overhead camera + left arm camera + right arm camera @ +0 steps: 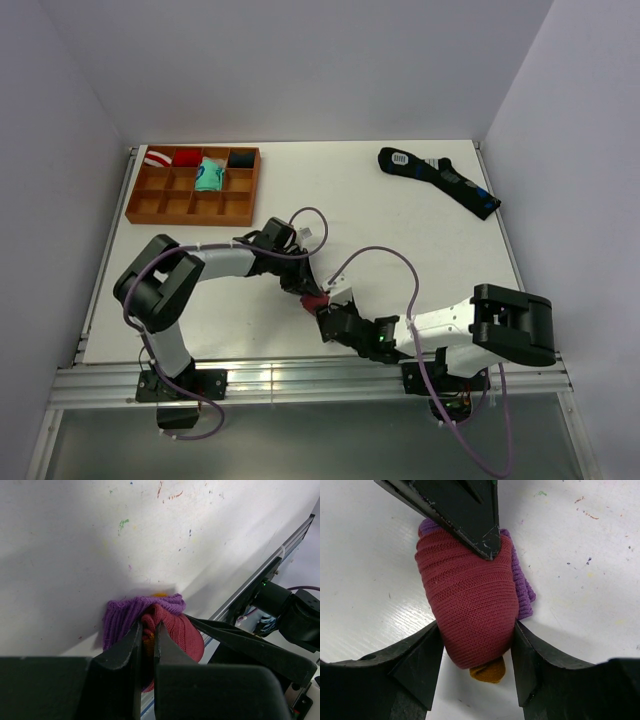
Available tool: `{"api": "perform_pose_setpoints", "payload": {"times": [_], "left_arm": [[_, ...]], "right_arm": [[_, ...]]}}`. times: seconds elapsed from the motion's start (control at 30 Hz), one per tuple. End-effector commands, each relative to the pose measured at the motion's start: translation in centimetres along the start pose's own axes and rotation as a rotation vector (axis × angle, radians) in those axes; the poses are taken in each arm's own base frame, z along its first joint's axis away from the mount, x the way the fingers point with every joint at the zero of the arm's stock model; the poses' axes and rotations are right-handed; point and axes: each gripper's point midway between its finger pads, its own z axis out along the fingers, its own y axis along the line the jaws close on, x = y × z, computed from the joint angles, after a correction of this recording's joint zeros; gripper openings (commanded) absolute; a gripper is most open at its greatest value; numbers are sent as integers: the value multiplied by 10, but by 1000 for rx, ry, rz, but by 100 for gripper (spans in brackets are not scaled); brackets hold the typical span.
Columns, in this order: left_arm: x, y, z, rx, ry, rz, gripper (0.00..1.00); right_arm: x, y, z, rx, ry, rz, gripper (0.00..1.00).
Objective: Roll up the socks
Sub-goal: Roll the sock at the center of the board.
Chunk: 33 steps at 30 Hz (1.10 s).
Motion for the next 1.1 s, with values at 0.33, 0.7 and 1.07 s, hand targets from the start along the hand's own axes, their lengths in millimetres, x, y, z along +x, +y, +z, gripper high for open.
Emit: {"api": "perform_pose_setpoints", "payload": {"times": [0.33, 0.7, 1.07], "left_arm": [[-8, 50, 12, -208, -28, 13, 0], [-6, 59, 17, -231, -12, 8, 0], [-31, 55, -5, -319, -142, 46, 9]], "right_arm": [[44, 33, -13, -158, 102, 45, 56], [45, 29, -11, -149, 75, 85, 30], [62, 36, -4, -125, 172, 80, 14]]}}
